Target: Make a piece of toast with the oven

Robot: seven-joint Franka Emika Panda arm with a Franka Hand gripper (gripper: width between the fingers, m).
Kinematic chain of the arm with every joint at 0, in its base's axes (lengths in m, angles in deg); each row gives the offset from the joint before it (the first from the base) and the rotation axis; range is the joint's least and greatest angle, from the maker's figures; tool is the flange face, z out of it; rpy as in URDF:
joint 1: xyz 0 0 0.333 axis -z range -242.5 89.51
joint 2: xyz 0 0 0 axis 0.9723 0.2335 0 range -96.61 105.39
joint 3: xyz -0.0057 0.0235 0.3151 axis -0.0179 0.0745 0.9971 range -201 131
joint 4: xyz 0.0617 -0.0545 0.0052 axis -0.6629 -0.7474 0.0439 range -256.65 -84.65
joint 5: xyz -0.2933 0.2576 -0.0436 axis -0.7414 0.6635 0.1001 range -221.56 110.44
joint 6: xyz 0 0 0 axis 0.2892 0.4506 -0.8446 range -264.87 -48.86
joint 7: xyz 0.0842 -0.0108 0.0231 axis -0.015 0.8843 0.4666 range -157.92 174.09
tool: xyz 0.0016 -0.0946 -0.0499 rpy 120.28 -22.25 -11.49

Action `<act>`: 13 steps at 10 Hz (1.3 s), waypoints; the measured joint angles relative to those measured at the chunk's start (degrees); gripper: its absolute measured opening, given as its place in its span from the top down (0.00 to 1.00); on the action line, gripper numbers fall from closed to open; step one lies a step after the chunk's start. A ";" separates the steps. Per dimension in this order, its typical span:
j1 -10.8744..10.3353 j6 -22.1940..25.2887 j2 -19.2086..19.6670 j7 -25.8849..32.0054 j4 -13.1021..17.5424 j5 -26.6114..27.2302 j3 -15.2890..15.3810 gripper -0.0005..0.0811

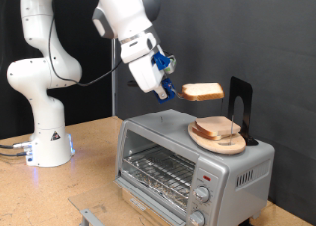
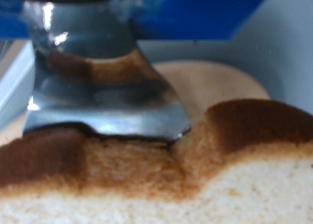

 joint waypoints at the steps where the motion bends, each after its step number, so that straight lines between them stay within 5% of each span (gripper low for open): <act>1: 0.19 1.55 -1.46 2.43 -1.12 1.17 -1.96 0.50; 6: 2.79 7.73 -9.10 11.85 -7.63 -0.05 -9.25 0.50; 10: 4.36 9.45 -13.95 15.29 -12.32 -1.26 -11.96 0.50; 13: 4.40 9.43 -13.32 17.86 -12.65 -1.72 -12.27 0.50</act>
